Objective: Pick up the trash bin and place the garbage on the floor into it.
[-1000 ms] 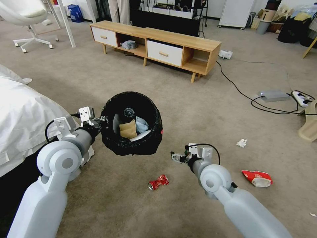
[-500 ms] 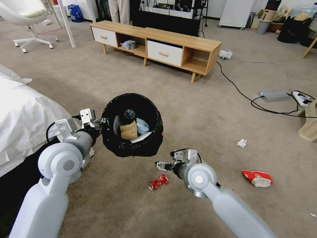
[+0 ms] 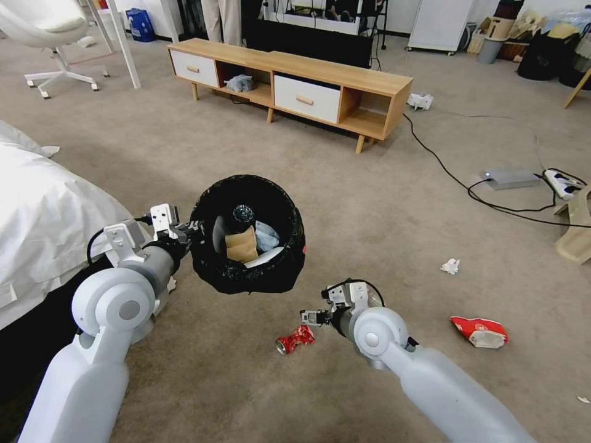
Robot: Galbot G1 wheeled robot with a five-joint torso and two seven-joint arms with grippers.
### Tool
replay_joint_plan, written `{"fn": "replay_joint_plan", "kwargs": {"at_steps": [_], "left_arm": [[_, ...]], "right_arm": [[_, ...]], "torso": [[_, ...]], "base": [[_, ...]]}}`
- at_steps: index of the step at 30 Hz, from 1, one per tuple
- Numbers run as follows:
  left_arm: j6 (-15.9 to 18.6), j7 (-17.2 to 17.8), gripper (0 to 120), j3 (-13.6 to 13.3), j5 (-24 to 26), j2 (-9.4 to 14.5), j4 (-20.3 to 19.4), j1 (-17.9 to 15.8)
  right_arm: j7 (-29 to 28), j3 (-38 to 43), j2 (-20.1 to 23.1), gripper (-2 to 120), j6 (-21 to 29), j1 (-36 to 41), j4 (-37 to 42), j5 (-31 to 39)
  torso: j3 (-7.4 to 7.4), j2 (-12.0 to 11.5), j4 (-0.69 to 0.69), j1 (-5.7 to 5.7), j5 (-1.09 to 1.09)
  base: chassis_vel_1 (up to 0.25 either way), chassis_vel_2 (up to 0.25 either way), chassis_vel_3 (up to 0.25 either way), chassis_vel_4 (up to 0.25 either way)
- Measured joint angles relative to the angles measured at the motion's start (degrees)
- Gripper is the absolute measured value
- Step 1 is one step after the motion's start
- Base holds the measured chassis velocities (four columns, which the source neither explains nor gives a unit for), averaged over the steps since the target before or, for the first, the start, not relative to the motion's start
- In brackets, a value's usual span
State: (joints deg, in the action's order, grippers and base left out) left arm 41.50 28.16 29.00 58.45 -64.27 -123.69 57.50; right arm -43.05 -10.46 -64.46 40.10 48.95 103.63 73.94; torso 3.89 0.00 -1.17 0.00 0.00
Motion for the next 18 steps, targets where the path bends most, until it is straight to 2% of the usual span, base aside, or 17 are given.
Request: {"fn": "replay_joint_plan", "kwargs": {"at_steps": [3, 6, 13, 14, 18], "left_arm": [[-0.03, -0.04, 1, 0.00, -0.03, 0.00, 0.02, 0.17], [-0.05, -0.05, 1, -0.10, -0.08, 0.00, 0.06, 0.19], [-0.07, -0.07, 1, -0.30, -0.23, -0.07, 0.08, 0.31], [-0.07, -0.08, 1, -0.36, -0.28, -0.07, 0.06, 0.52], [-0.07, -0.08, 1, -0.38, -0.32, 0.01, 0.02, 0.63]], "right_arm": [[-6.65, -0.40, -3.10, 100, -1.16, -0.03, 0.08, 5.10], [-8.16, -0.55, -4.75, 100, -1.46, -0.03, -0.12, 6.77], [-8.43, 0.75, -8.02, 100, -2.99, 0.30, -1.58, 7.92], [-8.36, 2.24, -9.94, 100, -3.95, 0.80, -2.96, 7.36], [-7.52, 4.05, -11.57, 100, -4.88, 1.32, -4.39, 5.75]], "torso": [[0.00, 0.00, 0.00, 0.00, 0.00], [0.00, 0.00, -0.01, 0.00, -0.02], [0.00, 0.00, -0.01, 0.00, -0.01], [0.00, 0.00, -0.01, 0.00, -0.01], [0.00, 0.00, -0.01, 0.00, -0.01]], "base": [[0.000, 0.000, 0.000, 0.000], [0.000, 0.000, 0.000, 0.000], [0.000, 0.000, 0.000, 0.000], [0.000, 0.000, 0.000, 0.000], [0.000, 0.000, 0.000, 0.000]]}}
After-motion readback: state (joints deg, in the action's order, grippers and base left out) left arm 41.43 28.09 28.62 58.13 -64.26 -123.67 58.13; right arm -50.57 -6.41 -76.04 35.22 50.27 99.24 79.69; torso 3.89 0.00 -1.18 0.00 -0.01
